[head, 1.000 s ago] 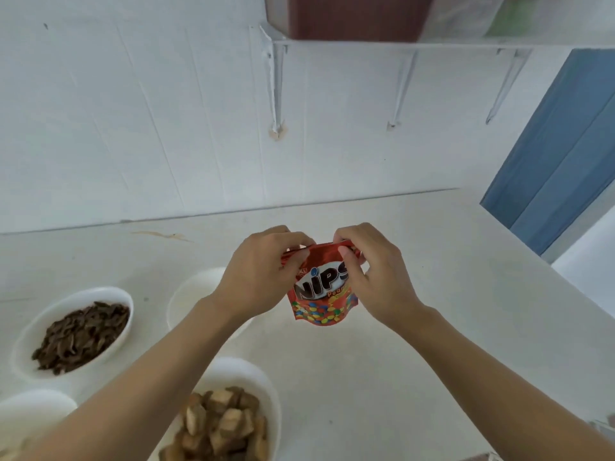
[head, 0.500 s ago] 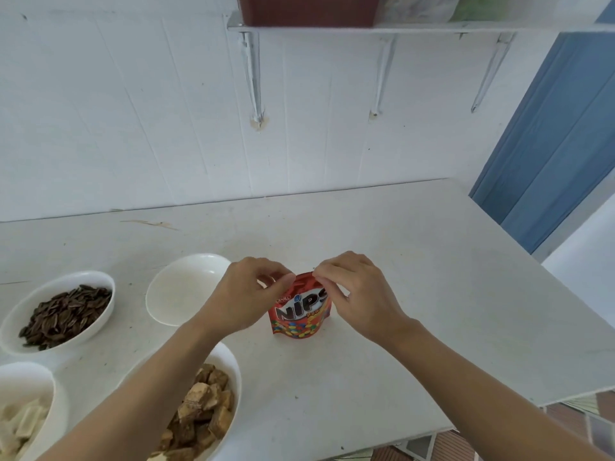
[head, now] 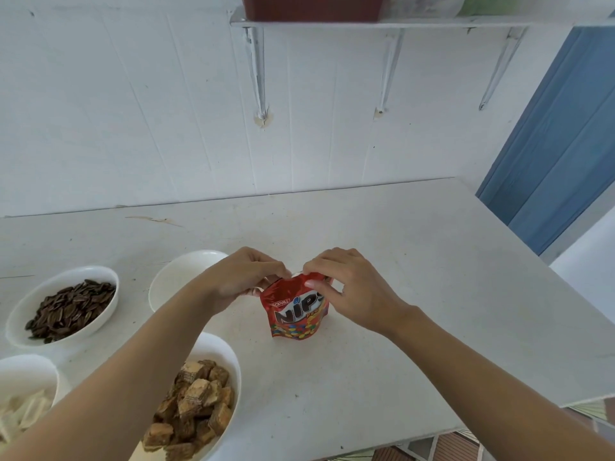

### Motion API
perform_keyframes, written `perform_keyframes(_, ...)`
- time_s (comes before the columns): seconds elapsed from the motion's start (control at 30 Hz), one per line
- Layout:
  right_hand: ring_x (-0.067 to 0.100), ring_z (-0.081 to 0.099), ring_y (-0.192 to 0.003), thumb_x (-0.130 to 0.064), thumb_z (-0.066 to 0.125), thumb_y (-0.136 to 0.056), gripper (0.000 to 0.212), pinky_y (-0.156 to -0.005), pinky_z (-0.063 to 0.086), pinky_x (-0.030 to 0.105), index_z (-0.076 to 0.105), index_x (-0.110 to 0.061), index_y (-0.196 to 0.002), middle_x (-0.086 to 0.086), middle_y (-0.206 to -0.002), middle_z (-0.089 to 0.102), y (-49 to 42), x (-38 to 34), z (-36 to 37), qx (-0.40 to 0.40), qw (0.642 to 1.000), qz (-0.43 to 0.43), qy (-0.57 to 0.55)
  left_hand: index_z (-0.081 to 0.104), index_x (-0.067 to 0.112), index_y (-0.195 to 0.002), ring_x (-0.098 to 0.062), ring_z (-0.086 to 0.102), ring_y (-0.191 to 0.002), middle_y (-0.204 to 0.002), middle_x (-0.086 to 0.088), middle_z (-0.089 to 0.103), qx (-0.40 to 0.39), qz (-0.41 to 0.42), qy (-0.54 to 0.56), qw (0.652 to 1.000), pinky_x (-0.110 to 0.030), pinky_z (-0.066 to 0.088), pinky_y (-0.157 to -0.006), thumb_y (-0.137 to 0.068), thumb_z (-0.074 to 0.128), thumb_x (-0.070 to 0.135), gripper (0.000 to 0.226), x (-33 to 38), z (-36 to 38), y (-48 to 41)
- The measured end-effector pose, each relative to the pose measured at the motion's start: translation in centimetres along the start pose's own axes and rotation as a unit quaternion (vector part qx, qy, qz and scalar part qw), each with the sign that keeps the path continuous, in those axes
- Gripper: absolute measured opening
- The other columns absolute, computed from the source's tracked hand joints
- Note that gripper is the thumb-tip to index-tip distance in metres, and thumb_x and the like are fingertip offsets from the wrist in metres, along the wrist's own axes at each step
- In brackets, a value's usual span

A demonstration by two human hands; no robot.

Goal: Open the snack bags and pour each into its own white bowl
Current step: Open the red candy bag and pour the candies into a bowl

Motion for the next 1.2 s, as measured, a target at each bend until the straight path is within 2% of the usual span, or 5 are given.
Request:
perform_keyframes(0.2,0.006,0.062,-0.088,-0.026,0.061,-0.097,0.009,-0.075,0.046,0.011,0.065,-0.019,-0.098,-0.008,-0.097,0.07,-0.6,0.3,0.0,-0.054,0.989,0.104,-0.09,0.082,0.015,-0.082,-0.007,0.065,-0.069,-0.077,-0.002,0.077,0.005,0.055,-0.11,0.992,-0.023,0.05,-0.073,-0.089,0.073,0.028,0.018,1.8,-0.3,0.3)
perform_keyframes(0.37,0.009,0.06,-0.08,-0.028,0.06,-0.098,0.013,-0.075,0.044,0.021,0.066,-0.017,-0.095,-0.005,-0.09,0.068,-1.7,-0.2,0.1,-0.063,0.997,0.041,-0.009,0.082,0.017,-0.085,-0.01,0.072,-0.076,-0.079,0.002,0.078,-0.013,0.079,-0.186,0.979,-0.023,0.053,-0.077,-0.092,0.07,0.023,0.015,2.6,-0.4,0.0)
perform_keyframes(0.6,0.017,0.045,-0.097,-0.025,0.066,-0.094,0.006,-0.082,0.038,0.034,0.071,-0.022,-0.094,-0.002,-0.099,0.053,-1.4,-0.4,0.3,0.036,0.995,-0.006,0.092,0.078,0.006,-0.096,-0.02,0.075,-0.08,-0.09,-0.009,0.078,-0.041,0.038,-0.084,0.995,-0.036,0.056,-0.083,-0.096,0.065,0.022,0.02,1.1,0.3,-0.1)
perform_keyframes(0.73,0.009,0.053,-0.08,-0.015,0.058,-0.098,0.011,-0.072,0.046,0.025,0.068,-0.019,-0.101,-0.005,-0.094,0.052,-1.1,0.0,0.7,-0.018,0.998,0.017,-0.057,0.072,-0.001,-0.102,-0.025,0.072,-0.078,-0.096,-0.022,0.073,-0.065,0.022,-0.015,0.998,-0.04,0.052,-0.084,-0.099,0.057,0.019,0.025,0.4,1.5,0.3)
perform_keyframes(1.2,0.005,0.056,-0.083,0.003,0.057,-0.095,0.014,-0.075,0.048,0.016,0.067,-0.006,-0.092,-0.003,-0.101,0.059,-1.6,0.0,-0.5,-0.09,0.987,-0.07,-0.112,0.076,0.011,-0.073,-0.016,0.067,-0.066,-0.074,-0.012,0.073,-0.019,0.058,-0.006,0.998,-0.029,0.038,-0.066,-0.095,0.063,0.011,0.026,1.0,2.6,1.3)
Point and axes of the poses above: each hand's wrist, its own y-axis away from the middle knuckle, its own z-axis out of the palm, x = y × z, the point moved 4 cm from there along -y, towards the middle knuckle
